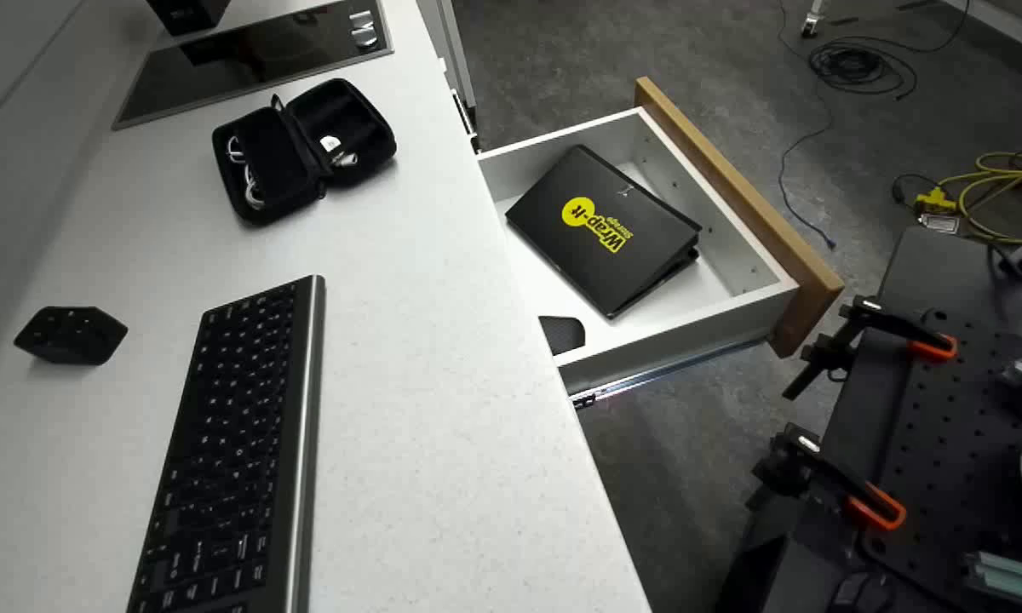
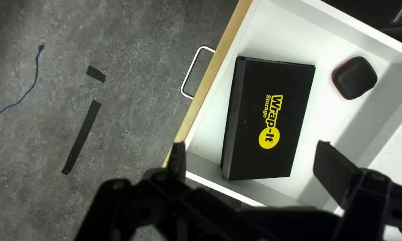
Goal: Close the drawer
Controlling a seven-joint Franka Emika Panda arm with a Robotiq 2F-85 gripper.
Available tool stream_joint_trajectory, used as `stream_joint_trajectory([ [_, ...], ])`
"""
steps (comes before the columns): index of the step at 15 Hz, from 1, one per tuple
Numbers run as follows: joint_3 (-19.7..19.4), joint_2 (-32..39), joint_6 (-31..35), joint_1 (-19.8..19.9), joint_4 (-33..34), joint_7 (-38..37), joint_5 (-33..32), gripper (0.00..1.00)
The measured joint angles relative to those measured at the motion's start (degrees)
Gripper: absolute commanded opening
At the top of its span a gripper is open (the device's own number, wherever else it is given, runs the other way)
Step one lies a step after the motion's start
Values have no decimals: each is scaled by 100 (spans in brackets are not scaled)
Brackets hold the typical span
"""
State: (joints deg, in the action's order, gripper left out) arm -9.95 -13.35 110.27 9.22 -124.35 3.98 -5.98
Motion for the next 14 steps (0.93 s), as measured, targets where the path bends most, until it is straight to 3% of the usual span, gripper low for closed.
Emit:
stream_joint_trajectory([
  [8, -50, 131, 129, 32, -43, -31, -30, 100],
  [14, -445, 1445, 1477, 501, -410, -707, -599, 100],
])
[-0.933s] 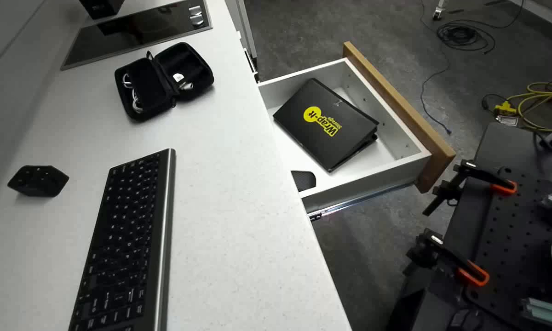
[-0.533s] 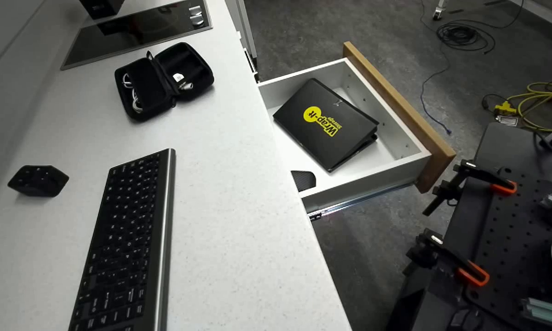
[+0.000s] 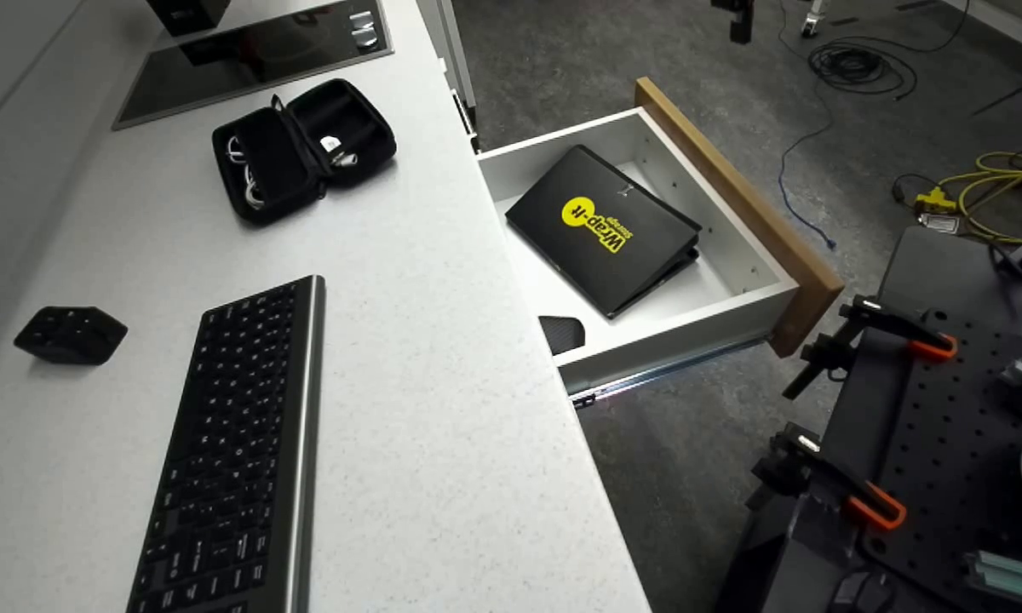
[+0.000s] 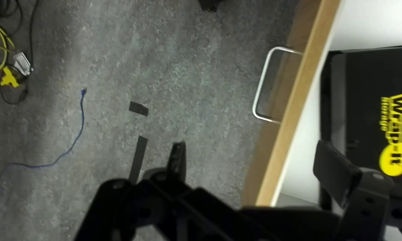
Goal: Close the drawer
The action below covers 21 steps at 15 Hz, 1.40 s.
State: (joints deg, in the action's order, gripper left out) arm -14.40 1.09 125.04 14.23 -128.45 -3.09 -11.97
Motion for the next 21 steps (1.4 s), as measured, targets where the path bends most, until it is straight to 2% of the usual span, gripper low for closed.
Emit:
stream_joint_trajectory([
  [3, -221, 930, 478, 167, 15, -310, -32, 100],
  [7, -348, 1892, 500, 331, 388, -491, 292, 100],
  [15, -348, 2035, 414, 341, 575, -494, 366, 100],
  [21, -605, 2617, 958, 345, 631, -851, 357, 100],
])
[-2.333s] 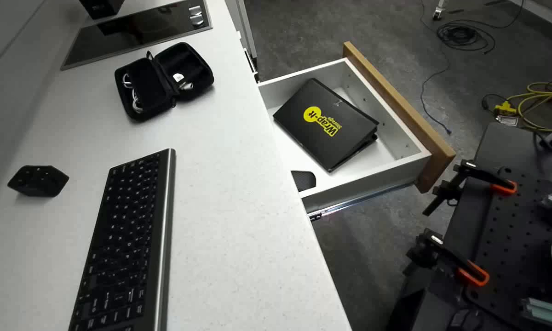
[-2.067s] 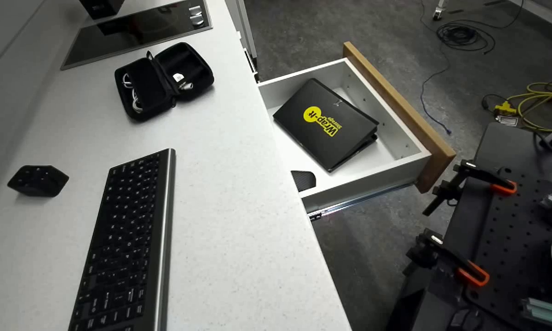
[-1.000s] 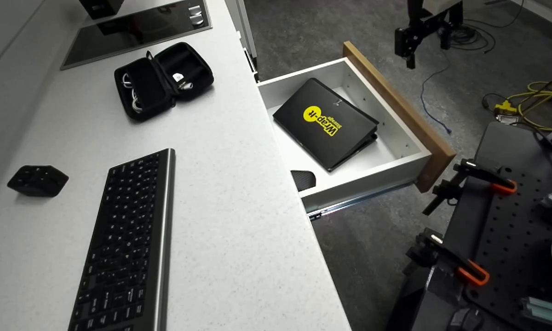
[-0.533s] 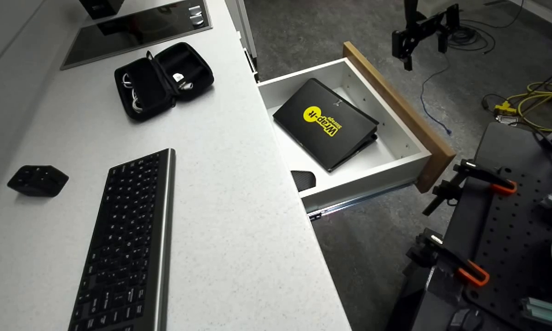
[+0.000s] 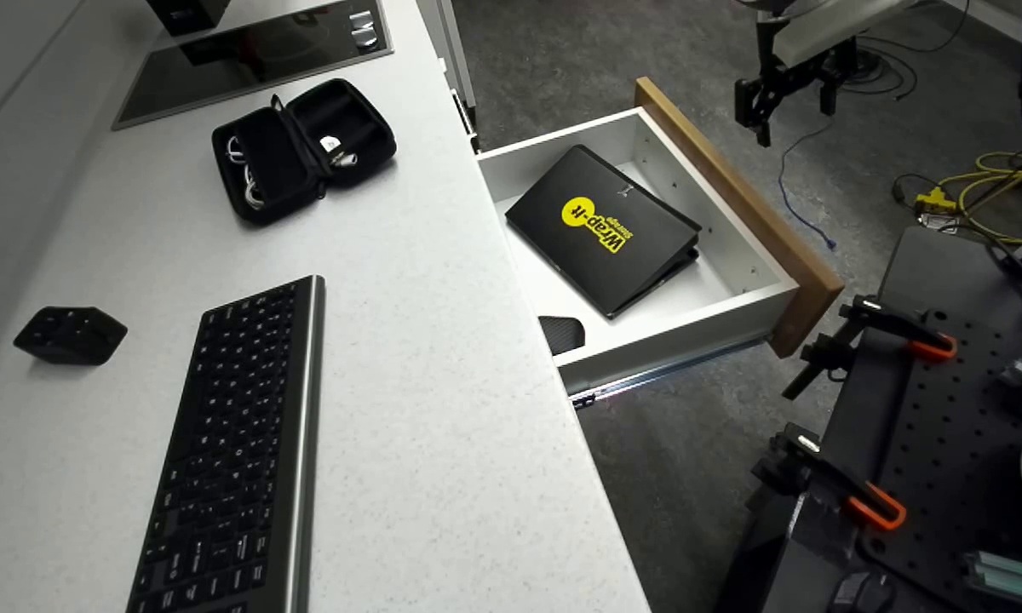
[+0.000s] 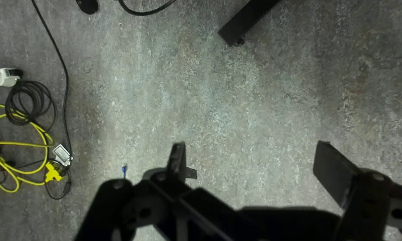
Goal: Close the drawer
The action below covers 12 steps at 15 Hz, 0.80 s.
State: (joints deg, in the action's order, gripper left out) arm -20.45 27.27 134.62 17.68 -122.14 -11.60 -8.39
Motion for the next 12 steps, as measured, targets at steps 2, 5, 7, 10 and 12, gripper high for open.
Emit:
stream_joint_trajectory([
  [2, -32, 355, 166, 3, 124, -206, 36, 100],
  [5, 104, 1043, 227, 6, 508, -365, 430, 100],
  [7, 303, 1528, 224, 26, 880, -365, 826, 100],
  [10, 539, 1938, 17, 99, 1443, -188, 1292, 100],
  [12, 689, 2051, -95, 192, 1726, -96, 1446, 100],
])
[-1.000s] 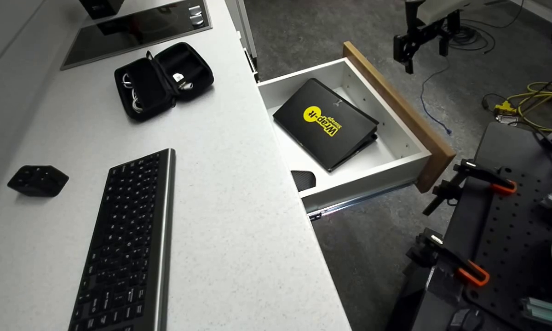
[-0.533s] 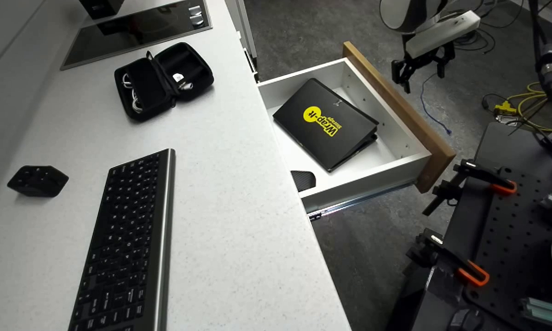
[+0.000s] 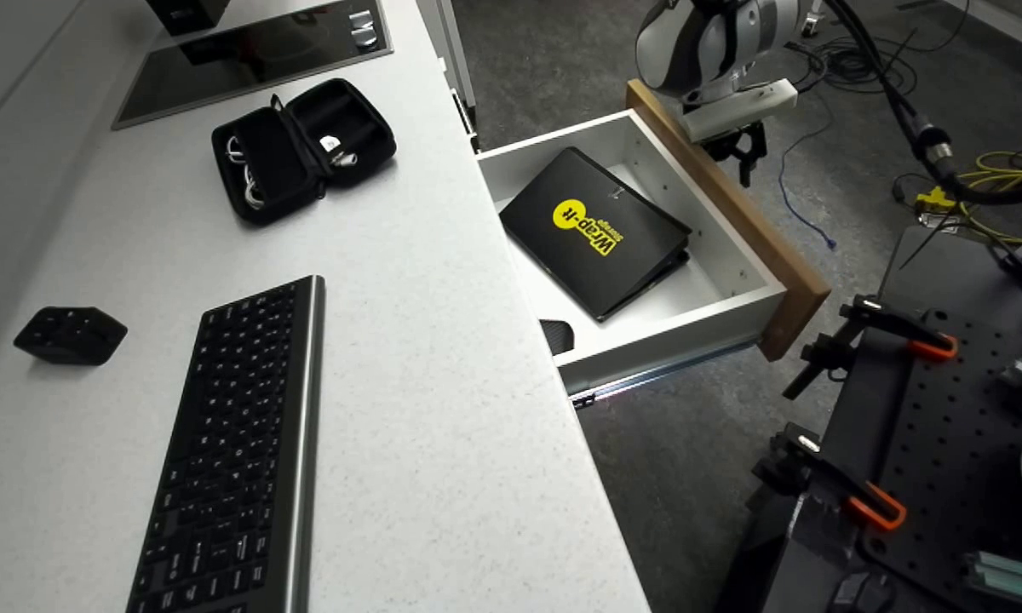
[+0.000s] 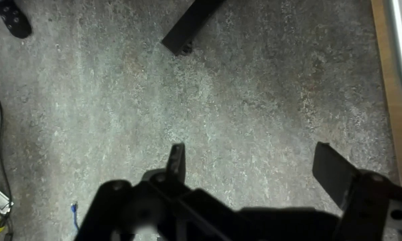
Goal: Close the drawer
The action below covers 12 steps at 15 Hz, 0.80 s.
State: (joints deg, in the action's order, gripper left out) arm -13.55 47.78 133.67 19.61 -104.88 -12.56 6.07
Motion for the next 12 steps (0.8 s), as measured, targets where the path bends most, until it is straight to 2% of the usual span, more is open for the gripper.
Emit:
stream_joint_trajectory([
  [6, 542, 177, -672, -45, 598, 316, 75, 100],
  [12, 925, 411, -1556, -495, 1380, 288, 90, 100],
])
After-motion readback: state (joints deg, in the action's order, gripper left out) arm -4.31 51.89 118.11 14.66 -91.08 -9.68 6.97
